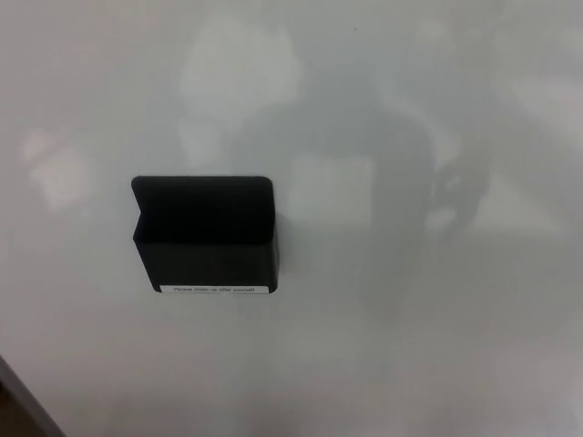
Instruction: A magnetic marker holder is on the left hand side of the white board, the robot put the index and middle finger into the opening of the container and pull off the magnetic holder and hand it to a human on the left hand side.
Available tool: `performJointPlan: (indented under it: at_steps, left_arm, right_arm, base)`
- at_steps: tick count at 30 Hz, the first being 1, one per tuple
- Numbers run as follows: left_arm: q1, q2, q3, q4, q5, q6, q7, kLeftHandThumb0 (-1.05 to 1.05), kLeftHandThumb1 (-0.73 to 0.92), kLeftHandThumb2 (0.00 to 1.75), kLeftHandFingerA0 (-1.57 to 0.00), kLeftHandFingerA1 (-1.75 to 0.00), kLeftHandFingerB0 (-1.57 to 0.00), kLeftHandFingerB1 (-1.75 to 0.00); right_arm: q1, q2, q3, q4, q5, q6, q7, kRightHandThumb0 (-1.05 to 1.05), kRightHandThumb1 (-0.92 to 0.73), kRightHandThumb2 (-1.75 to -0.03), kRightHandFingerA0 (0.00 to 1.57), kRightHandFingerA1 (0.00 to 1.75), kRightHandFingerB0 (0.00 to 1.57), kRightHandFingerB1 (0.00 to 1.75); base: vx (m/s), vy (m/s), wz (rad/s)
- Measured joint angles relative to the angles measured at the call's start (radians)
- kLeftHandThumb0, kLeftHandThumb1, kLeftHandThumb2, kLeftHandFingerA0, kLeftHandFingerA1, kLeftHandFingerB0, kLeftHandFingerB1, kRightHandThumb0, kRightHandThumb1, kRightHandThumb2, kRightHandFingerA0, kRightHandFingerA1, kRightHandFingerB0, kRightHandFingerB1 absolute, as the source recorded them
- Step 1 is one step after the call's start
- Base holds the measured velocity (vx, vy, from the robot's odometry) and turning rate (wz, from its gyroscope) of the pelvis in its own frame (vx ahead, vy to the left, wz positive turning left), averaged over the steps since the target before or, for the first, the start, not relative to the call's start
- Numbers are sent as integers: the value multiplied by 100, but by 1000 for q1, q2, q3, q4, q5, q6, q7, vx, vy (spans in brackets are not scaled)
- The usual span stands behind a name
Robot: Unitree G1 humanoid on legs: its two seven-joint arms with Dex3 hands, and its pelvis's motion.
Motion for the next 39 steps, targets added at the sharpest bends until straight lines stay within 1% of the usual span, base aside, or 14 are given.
performJointPlan:
  at_steps: [3,4,6,7,9,21,22,23,25,26,33,36,37,39]
  left_arm:
    - [-16,0,47,23,-29,0,-54,-28,62,59,-51,-43,-41,-34]
    - [-19,0,55,25,-35,0,-67,-33,49,67,-50,-50,-37,-42]
    - [-25,1,72,25,-52,0,-107,-24,60,58,-53,-42,-40,-35]
    - [-26,1,80,20,-61,-1,-129,-32,50,66,-49,-47,-41,-42]
    - [-25,1,92,-1,-73,-8,-166,-22,58,57,-50,-41,-48,-36]
    - [33,12,116,-472,-165,-39,-304,-18,55,60,-48,-43,-49,-39]
    - [37,12,118,-500,-170,-40,-307,-17,55,59,-47,-43,-48,-38]
    - [42,13,121,-541,-178,-41,-313,-17,54,59,-48,-42,-49,-38]
    - [47,15,126,-593,-187,-41,-321,-17,54,59,-48,-42,-49,-38]
    - [51,17,130,-636,-195,-41,-328,-17,51,59,-50,-42,-51,-39]
    - [61,76,144,-928,-253,-45,-381,-23,51,56,-58,-39,-58,-38]
    - [50,140,144,-1063,-263,-69,-407,-26,49,55,-65,-40,-62,-40]
    - [46,154,143,-1087,-262,-76,-410,-38,48,54,-69,-41,-64,-44]
    - [19,201,136,-1152,-251,-110,-414,-35,46,54,-67,-42,-65,-46]
  right_arm:
    - [0,8,-33,26,17,-29,15,-56,-73,-62,77,54,38,33]
    - [0,10,-40,32,21,-35,18,-56,-73,-62,76,54,38,33]
    - [0,15,-58,47,33,-54,27,-55,-73,-62,78,54,39,33]
    - [0,17,-67,55,38,-63,31,-57,-73,-62,79,53,38,33]
    - [0,20,-80,69,47,-79,37,-58,-72,-62,76,53,37,32]
    - [-3,25,-98,104,64,-119,43,-56,-73,-62,74,54,37,33]
    - [-3,25,-98,106,64,-120,43,-60,-59,-92,63,64,30,47]
    - [-3,25,-99,108,66,-122,43,-62,-58,-92,66,64,31,47]
    - [-3,26,-99,111,67,-126,44,-62,-58,-92,66,64,31,47]
    - [-3,27,-98,112,68,-129,44,-57,-72,-62,74,54,37,33]
    - [-4,29,-99,125,78,-151,47,-59,-71,-61,78,55,38,33]
    - [-4,31,-100,134,86,-169,53,-56,-72,-62,78,54,37,33]
    - [-4,31,-100,136,88,-173,55,-54,-73,-62,77,54,39,33]
    - [-4,31,-101,142,95,-182,60,-53,-74,-62,77,54,40,33]
  base:
    - [0,0,0]
    - [0,0,0]
    - [0,0,0]
    - [0,0,0]
    - [0,0,0]
    - [0,0,0]
    - [0,0,0]
    - [0,0,0]
    - [0,0,0]
    - [0,0,0]
    - [0,0,0]
    - [0,0,0]
    - [0,0,0]
    - [0,0,0]
